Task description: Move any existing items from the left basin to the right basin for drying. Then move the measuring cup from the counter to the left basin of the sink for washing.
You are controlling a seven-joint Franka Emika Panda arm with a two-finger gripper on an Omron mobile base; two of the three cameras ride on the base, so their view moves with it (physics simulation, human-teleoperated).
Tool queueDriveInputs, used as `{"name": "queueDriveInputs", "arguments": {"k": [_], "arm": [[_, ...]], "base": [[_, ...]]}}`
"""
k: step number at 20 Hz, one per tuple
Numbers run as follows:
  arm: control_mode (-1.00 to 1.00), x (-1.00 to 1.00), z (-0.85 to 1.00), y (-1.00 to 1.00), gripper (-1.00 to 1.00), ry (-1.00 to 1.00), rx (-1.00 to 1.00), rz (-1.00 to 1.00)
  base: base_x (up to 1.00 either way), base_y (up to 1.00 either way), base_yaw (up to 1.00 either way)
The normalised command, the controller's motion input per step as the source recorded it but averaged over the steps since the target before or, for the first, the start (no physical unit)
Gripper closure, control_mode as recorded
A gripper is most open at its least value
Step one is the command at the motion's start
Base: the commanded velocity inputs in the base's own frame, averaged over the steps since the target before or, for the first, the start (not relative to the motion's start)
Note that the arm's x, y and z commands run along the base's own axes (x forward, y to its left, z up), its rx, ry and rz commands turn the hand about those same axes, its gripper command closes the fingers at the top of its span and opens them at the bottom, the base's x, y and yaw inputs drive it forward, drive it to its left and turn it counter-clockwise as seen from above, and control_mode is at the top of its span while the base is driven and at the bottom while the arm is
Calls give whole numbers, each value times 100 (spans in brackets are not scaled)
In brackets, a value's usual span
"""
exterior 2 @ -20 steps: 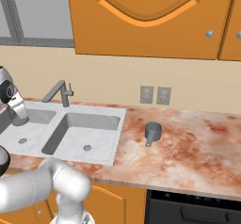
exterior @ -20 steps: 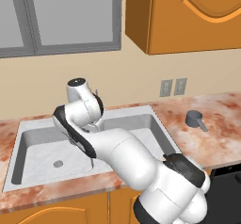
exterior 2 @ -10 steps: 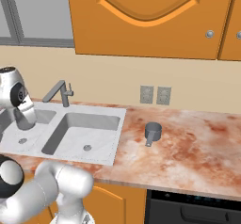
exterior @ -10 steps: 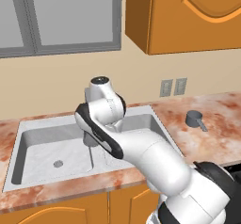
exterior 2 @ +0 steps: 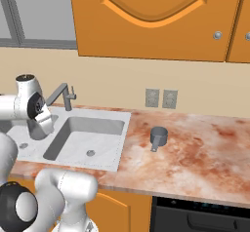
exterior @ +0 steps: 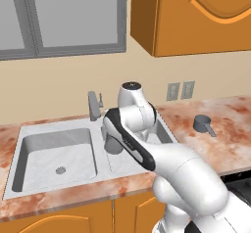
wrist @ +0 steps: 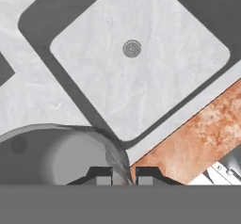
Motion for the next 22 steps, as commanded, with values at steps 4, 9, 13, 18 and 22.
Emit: {"name": "queueDriveInputs", "arguments": {"k": [4, 9, 13, 18, 22], "arm": [[-100, 0, 0, -62, 100, 2, 2, 0], [-100, 25, -7, -49, 100, 7, 0, 0], [-100, 46, -22, -36, 100, 8, 0, 0], [-100, 49, -26, -29, 100, 6, 0, 0], [-100, 27, -27, -29, 100, 2, 0, 0]], "base": [[0, 0, 0], [0, 0, 0], [0, 0, 0], [0, 0, 0], [0, 0, 0]]}}
